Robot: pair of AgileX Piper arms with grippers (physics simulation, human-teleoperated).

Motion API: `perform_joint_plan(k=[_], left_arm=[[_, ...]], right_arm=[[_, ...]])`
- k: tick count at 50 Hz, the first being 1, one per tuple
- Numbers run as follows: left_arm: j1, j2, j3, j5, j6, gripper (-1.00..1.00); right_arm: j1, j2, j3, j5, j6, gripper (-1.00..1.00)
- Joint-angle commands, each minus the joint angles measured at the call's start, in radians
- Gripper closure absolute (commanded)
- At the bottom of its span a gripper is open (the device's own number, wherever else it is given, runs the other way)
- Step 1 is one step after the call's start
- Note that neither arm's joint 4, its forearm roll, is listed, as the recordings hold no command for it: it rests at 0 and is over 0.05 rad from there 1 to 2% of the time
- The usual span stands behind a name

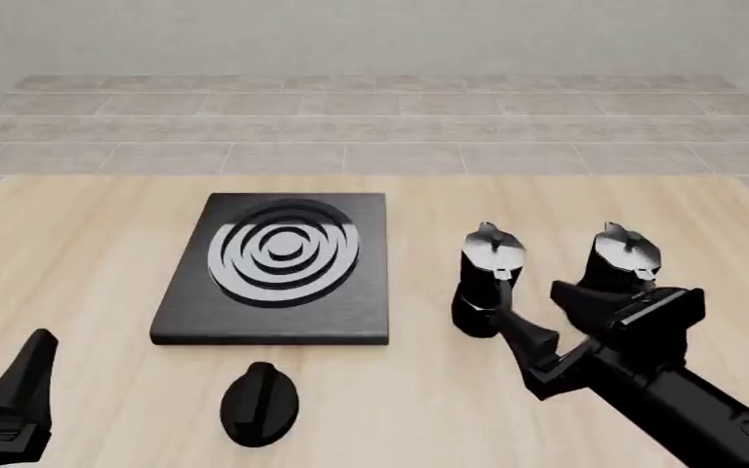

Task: Put both moka pots on the stove.

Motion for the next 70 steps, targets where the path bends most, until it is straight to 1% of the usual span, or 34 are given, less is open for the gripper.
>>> perform_joint_plan(k=[1, 10, 13, 25, 26, 32, 45, 54, 56, 70], left_arm=[[0.000, 0.000, 0.000, 0.000, 0.000, -1.00], [0.000, 0.000, 0.000, 0.000, 0.000, -1.00], [0.000, 0.000, 0.000, 0.000, 0.000, -1.00], [0.000, 0.000, 0.000, 0.000, 0.000, -1.00], [0.000, 0.000, 0.000, 0.000, 0.000, -1.00], [0.000, 0.000, 0.000, 0.000, 0.000, -1.00], [0.000, 0.000, 0.000, 0.000, 0.000, -1.00], [0.000, 0.000, 0.000, 0.000, 0.000, -1.00], [0.000, 0.000, 0.000, 0.000, 0.000, -1.00], [0.000, 0.000, 0.000, 0.000, 0.000, -1.00]], right_arm=[[-0.002, 0.136, 0.003, -0.124, -0.001, -1.00], [-0.014, 0.203, -0.004, -0.172, 0.012, -1.00], [-0.035, 0.240, -0.016, -0.194, 0.017, -1.00], [-0.015, 0.309, -0.026, -0.247, 0.000, -1.00], [-0.015, 0.317, -0.032, -0.245, 0.007, -1.00], [-0.026, 0.338, -0.044, -0.257, -0.004, -1.00], [-0.038, 0.402, -0.079, -0.282, -0.002, -1.00], [-0.041, 0.444, -0.089, -0.300, 0.008, -1.00], [-0.042, 0.462, -0.097, -0.297, 0.022, -1.00], [-0.050, 0.514, -0.104, -0.313, 0.035, -1.00]])
